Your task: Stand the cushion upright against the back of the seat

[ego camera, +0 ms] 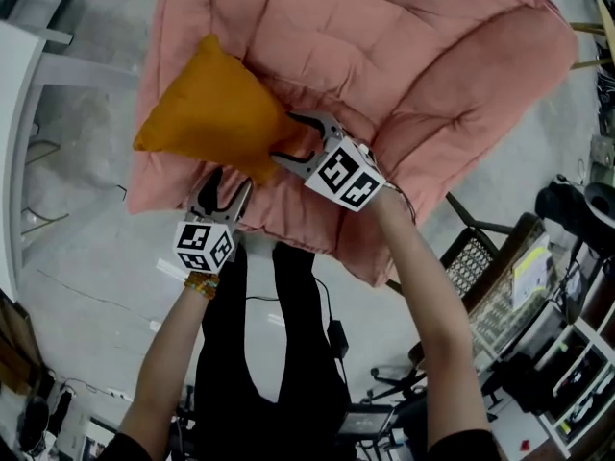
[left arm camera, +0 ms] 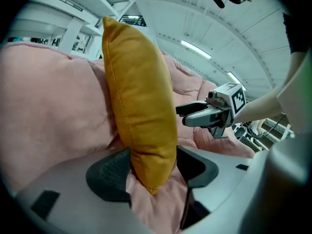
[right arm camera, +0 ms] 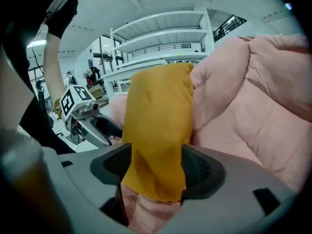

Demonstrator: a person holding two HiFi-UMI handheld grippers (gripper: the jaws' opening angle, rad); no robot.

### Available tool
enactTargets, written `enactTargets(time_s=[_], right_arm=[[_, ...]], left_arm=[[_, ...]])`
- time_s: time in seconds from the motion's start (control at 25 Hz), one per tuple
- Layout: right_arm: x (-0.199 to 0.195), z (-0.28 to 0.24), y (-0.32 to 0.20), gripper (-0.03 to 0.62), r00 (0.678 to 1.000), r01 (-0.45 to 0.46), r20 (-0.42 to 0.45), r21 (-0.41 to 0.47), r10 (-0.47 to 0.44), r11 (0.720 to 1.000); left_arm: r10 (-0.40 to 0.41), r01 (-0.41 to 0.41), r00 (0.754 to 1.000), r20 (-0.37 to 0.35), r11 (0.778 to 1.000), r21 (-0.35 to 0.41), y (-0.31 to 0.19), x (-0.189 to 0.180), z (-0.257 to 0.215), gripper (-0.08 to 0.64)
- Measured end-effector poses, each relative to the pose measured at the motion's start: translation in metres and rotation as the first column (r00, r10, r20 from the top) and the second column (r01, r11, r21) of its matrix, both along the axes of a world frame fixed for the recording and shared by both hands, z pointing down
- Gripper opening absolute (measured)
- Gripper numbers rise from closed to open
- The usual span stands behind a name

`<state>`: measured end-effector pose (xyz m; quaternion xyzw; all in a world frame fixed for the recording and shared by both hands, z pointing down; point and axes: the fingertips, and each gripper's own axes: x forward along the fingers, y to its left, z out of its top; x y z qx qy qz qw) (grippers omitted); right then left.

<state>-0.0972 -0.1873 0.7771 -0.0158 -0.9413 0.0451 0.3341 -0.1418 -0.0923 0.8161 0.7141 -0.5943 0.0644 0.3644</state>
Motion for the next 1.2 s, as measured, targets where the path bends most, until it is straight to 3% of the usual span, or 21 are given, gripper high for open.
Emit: enactTargets(time_s=[0.2,0.48,0.84,1.08,1.2], right_arm=[[-0.008,0.019,-0.002,0.333,0.997,0.076,-0.014,-0.068,-0.077,0.995],[-0.012,0.044,-0.016,0.394,0.996,0.088,-0.015,-0.163,-0.091,0.983],[-0.027,0.069,-0.007,0.396,0.983,0.161,-0.025,-0.349,-0.181,0.923],[-0.033,0.078,-0.008,0.393,0.990,0.116,-0.031,-0.357,-0.136,0.927],[-0.034,0.078,-0.006,0.374,0.994,0.088,-0.028,-0.349,-0.104,0.933]], left_arm=[[-0.021,0.021,1.000,-0.011,1.000,-0.024,0.000,0.000,0.021,0.305],[-0.042,0.041,0.999,-0.028,0.999,-0.028,-0.011,-0.001,0.037,0.318],[-0.077,0.074,0.994,-0.081,0.997,-0.033,-0.021,-0.001,0.053,0.318],[-0.118,0.108,0.987,-0.108,0.990,-0.094,-0.029,-0.005,0.066,0.316],[-0.113,0.102,0.988,-0.102,0.990,-0.102,-0.029,-0.006,0.064,0.271]])
